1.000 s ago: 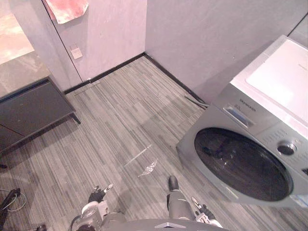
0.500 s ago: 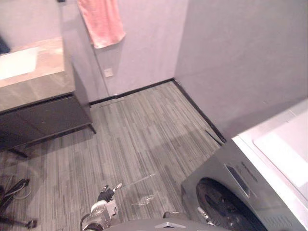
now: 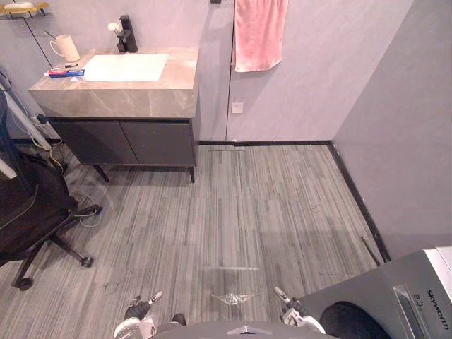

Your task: Pick up the laundry basket with both hands and put the clothes into the washing machine.

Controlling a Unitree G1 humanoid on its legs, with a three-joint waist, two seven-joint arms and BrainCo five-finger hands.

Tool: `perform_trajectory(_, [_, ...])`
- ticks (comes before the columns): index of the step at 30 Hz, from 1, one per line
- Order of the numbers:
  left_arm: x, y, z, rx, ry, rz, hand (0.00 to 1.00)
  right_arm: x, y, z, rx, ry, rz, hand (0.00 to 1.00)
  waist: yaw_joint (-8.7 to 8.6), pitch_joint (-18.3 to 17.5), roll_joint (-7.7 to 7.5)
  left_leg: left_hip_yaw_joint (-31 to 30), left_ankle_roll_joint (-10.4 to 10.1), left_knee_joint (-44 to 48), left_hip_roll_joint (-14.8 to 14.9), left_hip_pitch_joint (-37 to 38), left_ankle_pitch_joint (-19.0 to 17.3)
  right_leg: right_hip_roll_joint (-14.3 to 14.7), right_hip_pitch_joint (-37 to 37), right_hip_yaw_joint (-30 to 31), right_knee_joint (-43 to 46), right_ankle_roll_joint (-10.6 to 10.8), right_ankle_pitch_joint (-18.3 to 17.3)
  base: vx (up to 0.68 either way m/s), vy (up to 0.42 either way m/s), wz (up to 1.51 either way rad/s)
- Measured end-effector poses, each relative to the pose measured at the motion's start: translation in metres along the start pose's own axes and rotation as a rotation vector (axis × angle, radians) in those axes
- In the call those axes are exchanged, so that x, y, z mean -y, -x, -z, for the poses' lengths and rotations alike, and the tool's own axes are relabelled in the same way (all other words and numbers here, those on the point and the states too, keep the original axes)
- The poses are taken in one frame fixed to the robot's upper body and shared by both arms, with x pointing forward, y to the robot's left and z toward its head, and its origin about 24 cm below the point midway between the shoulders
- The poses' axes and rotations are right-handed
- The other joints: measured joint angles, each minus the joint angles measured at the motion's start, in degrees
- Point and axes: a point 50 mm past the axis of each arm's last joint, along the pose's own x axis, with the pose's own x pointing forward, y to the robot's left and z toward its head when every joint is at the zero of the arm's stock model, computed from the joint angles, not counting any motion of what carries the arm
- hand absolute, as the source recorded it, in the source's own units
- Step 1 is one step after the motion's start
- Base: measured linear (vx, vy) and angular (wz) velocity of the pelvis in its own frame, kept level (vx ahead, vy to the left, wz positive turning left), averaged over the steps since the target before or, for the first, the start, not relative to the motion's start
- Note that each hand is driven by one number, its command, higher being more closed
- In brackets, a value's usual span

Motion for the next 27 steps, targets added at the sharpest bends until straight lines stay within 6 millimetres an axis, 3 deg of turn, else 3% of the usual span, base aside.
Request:
perform_trajectory(1, [0.000,0.000,-0.002,0.004,-0.008,0.002,0.00,0.002,0.001,0.002,-0.005,0.005,0.004,0.00,0.04,0.07,-0.42,-0.02,0.31,0.14,-0.50,0.02,-0.21,-0.68,-0.04,-0.05,0.55,0.81,-0.46,0.06,0.088,0.15])
perform_trajectory(2, [0.000,-0.001,-0.006,0.014,-0.032,0.008,0.00,0.007,0.003,0.009,-0.023,0.011,0.016,0.00,0.04,0.12,-1.40,-0.53,0.69,0.13,-1.50,0.31,-1.16,-2.10,-0.46,0.08,3.62,4.12,-0.41,0.07,0.046,0.12])
perform_trajectory(4, [0.005,-0.003,-0.011,0.024,-0.061,0.023,0.00,0.008,0.005,0.011,-0.014,0.006,0.011,0.00,-0.08,0.53,-1.93,-1.07,0.90,0.31,-1.59,0.29,-1.59,-1.84,-6.88,5.20,17.48,4.95,1.71,0.10,0.041,0.17])
perform_trajectory(5, [0.011,-0.004,-0.016,0.038,-0.080,0.041,0.00,0.007,0.006,0.011,-0.008,0.000,0.007,0.00,-0.62,0.75,-1.80,-2.05,0.91,0.22,-1.00,1.47,-1.66,-0.49,-10.84,7.71,25.18,4.48,5.37,0.12,0.033,0.26])
perform_trajectory(6, [0.014,-0.004,-0.018,0.042,-0.090,0.052,0.00,0.006,0.006,0.011,-0.009,-0.001,0.005,0.00,-0.84,1.28,-1.45,-2.08,1.43,0.26,0.05,1.92,-1.45,0.40,-12.33,9.44,28.29,2.71,4.97,0.14,-0.021,0.20])
perform_trajectory(7, [0.018,-0.005,-0.021,0.050,-0.096,0.062,0.00,0.004,0.006,0.014,-0.016,-0.003,-0.001,0.00,-0.83,1.18,-2.40,-2.07,1.25,0.20,0.66,2.34,-1.58,1.12,-13.19,10.06,28.47,1.80,3.26,0.11,-0.076,0.08])
perform_trajectory(9, [0.030,-0.005,-0.024,0.057,-0.095,0.092,0.00,0.001,0.007,0.019,-0.031,0.008,-0.010,0.00,-0.65,1.21,-3.88,-2.12,-0.34,0.08,1.93,3.15,-1.50,1.34,-13.71,10.07,21.27,0.61,1.94,0.12,-0.148,0.00])
perform_trajectory(11, [0.036,-0.004,-0.022,0.052,-0.091,0.108,0.00,0.003,0.007,0.020,-0.034,0.004,-0.004,0.00,-0.83,1.14,-3.74,-2.17,-1.47,0.10,2.57,3.09,-1.77,1.69,-13.12,10.71,11.75,0.02,3.75,0.11,-0.190,0.01])
perform_trajectory(12, [0.036,-0.005,-0.021,0.044,-0.096,0.110,0.00,0.006,0.008,0.025,-0.052,-0.024,0.015,0.00,-1.24,1.09,-4.31,-2.57,-2.65,-0.04,1.96,3.16,-2.05,1.56,-11.03,11.80,3.73,3.35,7.32,0.14,-0.222,0.07])
perform_trajectory(15, [0.051,-0.002,-0.004,-0.021,-0.126,0.152,0.00,0.035,0.009,0.016,-0.040,-0.109,0.121,0.00,-1.12,0.09,1.25,-3.86,-3.45,-2.51,5.57,4.50,-1.89,5.39,-8.80,10.07,-0.38,2.30,8.28,0.18,-0.187,-0.03])
perform_trajectory(17, [0.048,0.000,0.006,-0.050,-0.132,0.147,0.00,0.046,0.010,0.015,-0.050,-0.119,0.158,0.00,-0.78,-1.19,3.45,-4.09,-3.63,-3.19,6.87,4.93,-1.93,6.76,-7.96,9.57,-2.25,1.68,8.71,0.16,-0.112,-0.14])
perform_trajectory(18, [0.045,0.000,0.008,-0.059,-0.135,0.139,0.00,0.048,0.011,0.015,-0.054,-0.121,0.165,0.00,-1.08,-1.32,3.64,-5.16,-3.61,-2.94,7.30,5.32,-1.92,7.31,-6.33,9.01,-3.42,1.36,9.01,0.16,-0.090,0.05])
perform_trajectory(22, [0.031,-0.002,0.004,-0.060,-0.170,0.112,0.00,0.046,0.010,0.019,-0.074,-0.120,0.166,0.00,-1.43,-1.45,2.65,-6.33,-3.80,-2.95,7.35,6.00,-2.05,7.17,-3.38,7.83,-6.39,1.53,9.64,0.09,-0.002,0.18])
perform_trajectory(25, [0.015,-0.004,-0.003,-0.046,-0.210,0.080,0.00,0.039,0.009,0.021,-0.083,-0.118,0.142,0.00,-1.48,-0.75,0.94,-6.84,-3.99,-2.96,6.55,5.56,-2.21,6.29,-2.64,7.71,-8.58,1.86,10.87,0.00,0.056,0.04])
perform_trajectory(27, [0.008,-0.004,-0.002,-0.052,-0.216,0.065,0.00,0.038,0.010,0.024,-0.091,-0.121,0.144,0.00,-1.80,-0.78,0.90,-6.96,-3.86,-2.95,5.86,5.12,-2.29,5.64,-2.63,7.75,-9.50,2.00,11.42,-0.03,0.081,0.06])
